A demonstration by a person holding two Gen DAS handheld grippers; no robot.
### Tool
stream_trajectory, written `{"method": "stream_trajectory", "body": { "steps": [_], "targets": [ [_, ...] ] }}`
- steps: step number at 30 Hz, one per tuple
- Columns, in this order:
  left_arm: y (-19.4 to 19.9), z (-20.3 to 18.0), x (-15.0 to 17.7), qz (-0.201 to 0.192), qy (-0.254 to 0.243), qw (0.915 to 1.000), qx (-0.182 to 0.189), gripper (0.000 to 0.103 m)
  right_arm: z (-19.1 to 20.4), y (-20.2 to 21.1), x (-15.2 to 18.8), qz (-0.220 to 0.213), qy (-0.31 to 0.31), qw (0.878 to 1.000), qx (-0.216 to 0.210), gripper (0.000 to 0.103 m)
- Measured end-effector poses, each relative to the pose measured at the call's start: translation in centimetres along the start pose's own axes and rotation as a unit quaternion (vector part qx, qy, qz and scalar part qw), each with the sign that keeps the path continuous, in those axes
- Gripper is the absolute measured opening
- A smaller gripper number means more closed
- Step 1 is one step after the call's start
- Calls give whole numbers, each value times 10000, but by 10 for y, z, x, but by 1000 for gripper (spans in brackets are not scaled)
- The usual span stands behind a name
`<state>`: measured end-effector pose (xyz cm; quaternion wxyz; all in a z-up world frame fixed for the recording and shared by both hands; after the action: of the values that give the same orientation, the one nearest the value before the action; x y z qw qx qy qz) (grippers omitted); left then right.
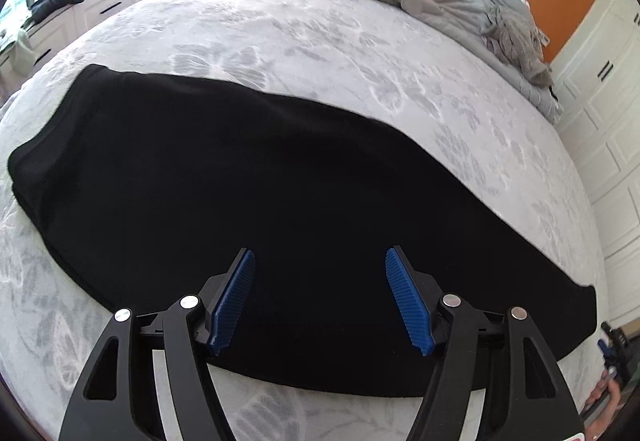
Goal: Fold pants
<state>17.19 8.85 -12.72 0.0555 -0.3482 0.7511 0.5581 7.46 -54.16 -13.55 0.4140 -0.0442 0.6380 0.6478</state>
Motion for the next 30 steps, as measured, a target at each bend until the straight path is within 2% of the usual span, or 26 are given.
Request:
{"method": "stream_trajectory", "body": {
  "steps": [2,4,7,9,11,12,14,18,19,20,21,22,23,27,30],
  "targets": [
    [16,28,-14,-268,347,9989,-160,74,-3,-2,2,84,-29,9999,112,71],
    [29,63,-26,-432,788,9953,-348,74,-4,-8,9,226,-60,9996,185,71],
    [43,119,-39,-453,1631,9846,-445,74,-3,-10,15,293,-171,9994,114,71],
    [46,152,-42,-375,2152,9749,-437,74,0,-12,14,275,-312,9991,-41,76],
    [49,173,-41,-366,2529,9656,-472,74,3,-21,16,370,-600,9972,-229,76],
    [49,177,-40,-359,2592,9640,-478,74,6,-26,17,428,-667,9964,-305,76],
    [48,173,-39,-288,2484,9671,-461,74,10,-35,17,469,-694,9961,-274,76],
    [40,145,-37,-156,1786,9826,-485,74,12,-43,11,380,-759,9962,-183,75],
    [36,138,-35,-102,1609,9856,-512,74,13,-44,11,352,-792,9960,-202,71],
    [32,131,-32,-32,1454,9881,-508,74,13,-45,10,344,-771,9962,-199,58],
    [29,125,-29,30,1338,9898,-486,74,14,-46,9,354,-746,9963,-221,37],
    [26,119,-25,79,1260,9909,-472,74,15,-47,9,382,-780,9954,-415,21],
    [23,114,-23,121,1197,9917,-445,74,16,-48,7,399,-904,9929,-661,14],
    [18,90,-16,152,893,9952,-378,74,16,-30,-8,54,-1004,9906,-931,12],
    [16,73,-12,144,611,9975,-336,74,12,-11,-23,-294,-1262,9841,-1210,12]
  ]
}}
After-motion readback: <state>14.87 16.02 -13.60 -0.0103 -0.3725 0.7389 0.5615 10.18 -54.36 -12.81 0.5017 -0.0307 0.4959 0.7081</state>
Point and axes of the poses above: each gripper's, at about its wrist camera, not at the fingertips, and y roughly against the way its jaws point, z to its left, x to its underside, the point moved 8 cm from there along -y, roughly the way its jaws point, and after that the axes turned 8 degrees about y, right-handed, at the moved point
